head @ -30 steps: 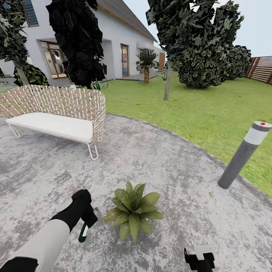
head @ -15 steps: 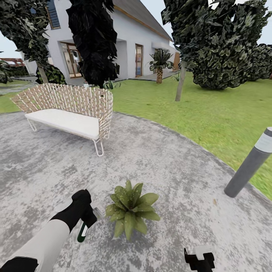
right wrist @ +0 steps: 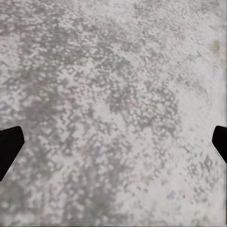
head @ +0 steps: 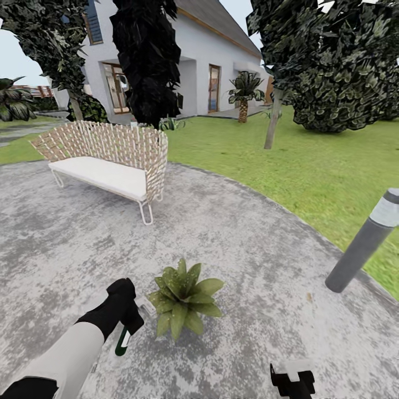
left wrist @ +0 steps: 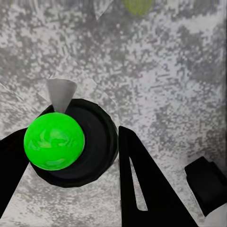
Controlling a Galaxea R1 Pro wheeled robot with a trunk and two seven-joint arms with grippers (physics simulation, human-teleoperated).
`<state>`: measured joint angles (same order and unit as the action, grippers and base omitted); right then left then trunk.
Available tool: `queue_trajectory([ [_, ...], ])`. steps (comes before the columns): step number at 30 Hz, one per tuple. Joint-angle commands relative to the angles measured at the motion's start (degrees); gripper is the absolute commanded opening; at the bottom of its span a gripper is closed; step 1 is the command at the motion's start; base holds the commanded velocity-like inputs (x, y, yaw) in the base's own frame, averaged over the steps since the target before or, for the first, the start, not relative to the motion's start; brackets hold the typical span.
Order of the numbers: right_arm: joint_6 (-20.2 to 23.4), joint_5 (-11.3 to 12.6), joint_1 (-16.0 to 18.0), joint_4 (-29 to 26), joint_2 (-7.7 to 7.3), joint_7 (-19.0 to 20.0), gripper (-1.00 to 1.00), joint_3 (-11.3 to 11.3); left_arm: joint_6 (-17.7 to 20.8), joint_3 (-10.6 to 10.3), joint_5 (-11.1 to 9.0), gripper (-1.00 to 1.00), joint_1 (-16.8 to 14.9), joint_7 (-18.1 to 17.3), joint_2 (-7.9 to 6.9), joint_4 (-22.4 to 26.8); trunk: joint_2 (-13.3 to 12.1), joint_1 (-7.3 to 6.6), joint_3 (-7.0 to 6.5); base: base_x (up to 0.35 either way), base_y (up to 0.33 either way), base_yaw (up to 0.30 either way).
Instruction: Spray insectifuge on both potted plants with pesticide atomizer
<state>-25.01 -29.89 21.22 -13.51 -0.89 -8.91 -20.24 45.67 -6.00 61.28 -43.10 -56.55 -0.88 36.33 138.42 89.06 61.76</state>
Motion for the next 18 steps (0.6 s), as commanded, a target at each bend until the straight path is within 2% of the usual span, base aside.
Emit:
queue_trajectory([
  [1, -0.2, -0.6, 0.0, 0.1, 0.02, -0.2, 1.00, -0.3, 0.2, -0.3, 0.4, -1.00, 0.0, -0.5, -0.02, 0.1, 0.0, -0.01, 0.05, -0.005, -0.049, 0.113],
  [9, -0.2, -0.6, 0.0, 0.1, 0.02, -0.2, 1.00, -0.3, 0.1, -0.3, 0.0, -1.00, 0.4, -0.7, 0.03, -0.5, 0.0, -0.01, 0.05, -0.001, -0.006, 0.259],
  [13, -0.2, -0.6, 0.0, 0.1, 0.02, -0.2, 1.00, -0.3, -0.3, -0.3, -0.3, -1.00, 0.9, -1.0, 1.46, -3.8, 0.0, -0.01, 0.05, 0.000, 0.000, 0.227],
  [18, -0.2, -0.6, 0.0, 0.2, 0.02, -0.2, 1.00, -0.3, -0.6, -0.2, -0.4, -1.00, 1.0, -1.5, 2.98, -4.4, 0.0, -0.01, 0.05, 0.000, 0.000, 0.026],
])
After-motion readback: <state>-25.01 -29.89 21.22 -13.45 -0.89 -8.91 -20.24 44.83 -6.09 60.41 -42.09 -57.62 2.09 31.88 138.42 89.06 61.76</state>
